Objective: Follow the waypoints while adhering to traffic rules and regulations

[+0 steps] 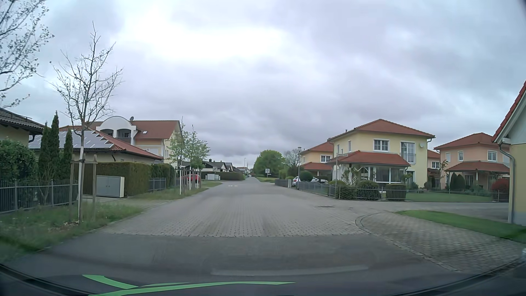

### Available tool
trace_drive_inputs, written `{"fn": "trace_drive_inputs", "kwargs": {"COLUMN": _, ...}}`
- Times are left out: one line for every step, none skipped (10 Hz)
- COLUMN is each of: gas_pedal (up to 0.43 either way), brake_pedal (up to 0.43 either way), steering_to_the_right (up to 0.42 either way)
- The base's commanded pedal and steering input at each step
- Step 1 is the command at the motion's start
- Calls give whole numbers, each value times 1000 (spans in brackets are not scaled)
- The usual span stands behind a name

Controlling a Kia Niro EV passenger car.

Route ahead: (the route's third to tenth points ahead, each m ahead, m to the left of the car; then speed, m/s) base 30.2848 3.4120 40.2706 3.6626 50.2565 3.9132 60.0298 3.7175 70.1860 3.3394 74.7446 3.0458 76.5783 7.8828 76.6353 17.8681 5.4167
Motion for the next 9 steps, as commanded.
{"fn": "trace_drive_inputs", "kwargs": {"gas_pedal": 0, "brake_pedal": 49, "steering_to_the_right": 21}}
{"fn": "trace_drive_inputs", "kwargs": {"gas_pedal": 0, "brake_pedal": 55, "steering_to_the_right": 18}}
{"fn": "trace_drive_inputs", "kwargs": {"gas_pedal": 0, "brake_pedal": 49, "steering_to_the_right": 15}}
{"fn": "trace_drive_inputs", "kwargs": {"gas_pedal": 0, "brake_pedal": 0, "steering_to_the_right": 11}}
{"fn": "trace_drive_inputs", "kwargs": {"gas_pedal": 0, "brake_pedal": 0, "steering_to_the_right": 9}}
{"fn": "trace_drive_inputs", "kwargs": {"gas_pedal": 0, "brake_pedal": 0, "steering_to_the_right": 7}}
{"fn": "trace_drive_inputs", "kwargs": {"gas_pedal": 0, "brake_pedal": 0, "steering_to_the_right": 4}}
{"fn": "trace_drive_inputs", "kwargs": {"gas_pedal": 0, "brake_pedal": 0, "steering_to_the_right": 3}}
{"fn": "trace_drive_inputs", "kwargs": {"gas_pedal": 0, "brake_pedal": 0, "steering_to_the_right": 2}}
